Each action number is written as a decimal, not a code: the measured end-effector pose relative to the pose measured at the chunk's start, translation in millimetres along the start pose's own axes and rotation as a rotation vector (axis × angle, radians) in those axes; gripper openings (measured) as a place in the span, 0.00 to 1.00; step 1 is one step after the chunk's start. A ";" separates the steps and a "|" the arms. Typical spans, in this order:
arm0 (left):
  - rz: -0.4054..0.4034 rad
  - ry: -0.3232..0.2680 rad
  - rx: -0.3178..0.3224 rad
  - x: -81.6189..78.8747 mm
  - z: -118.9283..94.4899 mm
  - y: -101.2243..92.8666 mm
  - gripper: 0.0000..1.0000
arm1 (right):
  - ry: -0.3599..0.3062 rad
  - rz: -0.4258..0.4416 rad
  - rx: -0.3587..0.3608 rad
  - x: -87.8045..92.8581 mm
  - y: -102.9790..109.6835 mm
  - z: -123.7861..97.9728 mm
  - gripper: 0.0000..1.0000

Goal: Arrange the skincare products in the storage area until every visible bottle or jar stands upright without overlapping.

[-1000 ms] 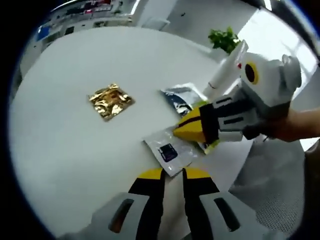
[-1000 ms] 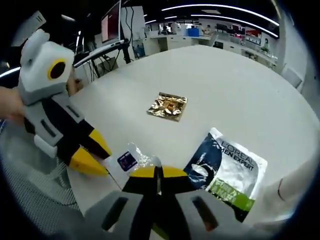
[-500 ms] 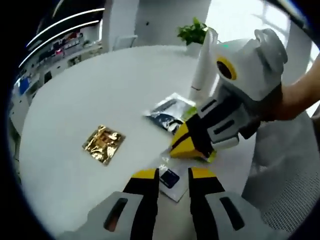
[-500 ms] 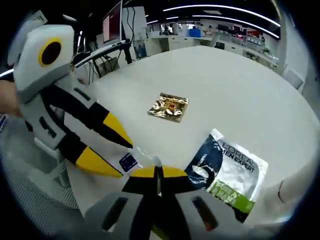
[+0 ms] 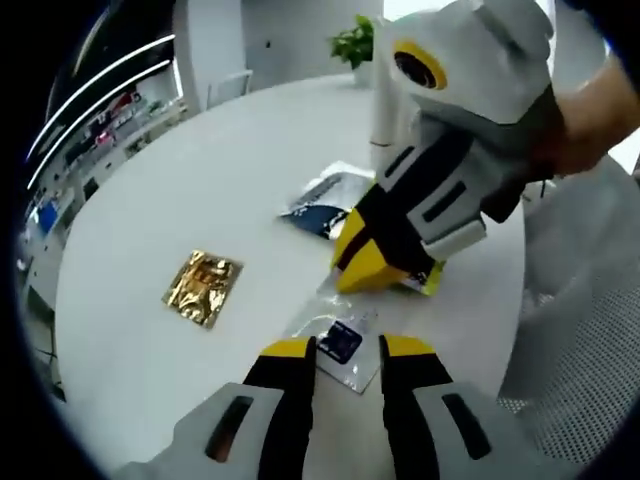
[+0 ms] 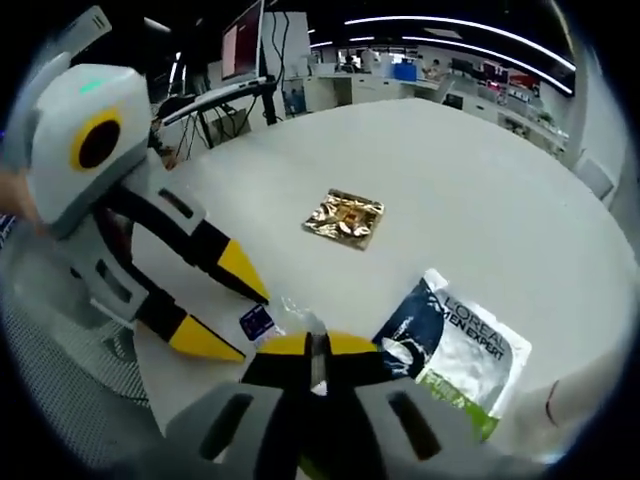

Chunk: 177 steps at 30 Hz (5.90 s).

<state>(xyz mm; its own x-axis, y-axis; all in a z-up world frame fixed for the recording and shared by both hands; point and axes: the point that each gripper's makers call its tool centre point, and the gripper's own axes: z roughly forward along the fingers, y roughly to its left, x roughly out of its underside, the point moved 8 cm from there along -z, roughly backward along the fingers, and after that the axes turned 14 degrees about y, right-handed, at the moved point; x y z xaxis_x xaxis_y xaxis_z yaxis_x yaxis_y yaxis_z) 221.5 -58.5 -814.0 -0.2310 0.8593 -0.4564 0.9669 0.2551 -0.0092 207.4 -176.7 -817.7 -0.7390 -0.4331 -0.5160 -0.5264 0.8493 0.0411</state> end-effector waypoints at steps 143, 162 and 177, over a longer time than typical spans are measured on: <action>-0.219 -0.077 -0.026 11.5 -92.7 -14.4 0.95 | -0.234 0.445 0.239 133.2 -3.5 -174.3 0.97; -0.102 0.020 -0.016 -16.0 -64.9 36.8 0.94 | -0.226 0.489 0.256 136.7 -6.8 -173.1 0.97; 0.000 0.104 -0.014 -35.6 -31.6 68.9 0.90 | -0.213 0.497 0.254 135.4 -5.0 -172.4 0.95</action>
<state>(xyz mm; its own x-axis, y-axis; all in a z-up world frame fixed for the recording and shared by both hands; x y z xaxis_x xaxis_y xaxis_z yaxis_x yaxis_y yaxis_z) 292.8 -57.5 -770.3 -0.2417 0.9004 -0.3617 0.9654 0.2606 0.0038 37.5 -291.7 -740.3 -0.7566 0.0829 -0.6486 -0.0026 0.9915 0.1299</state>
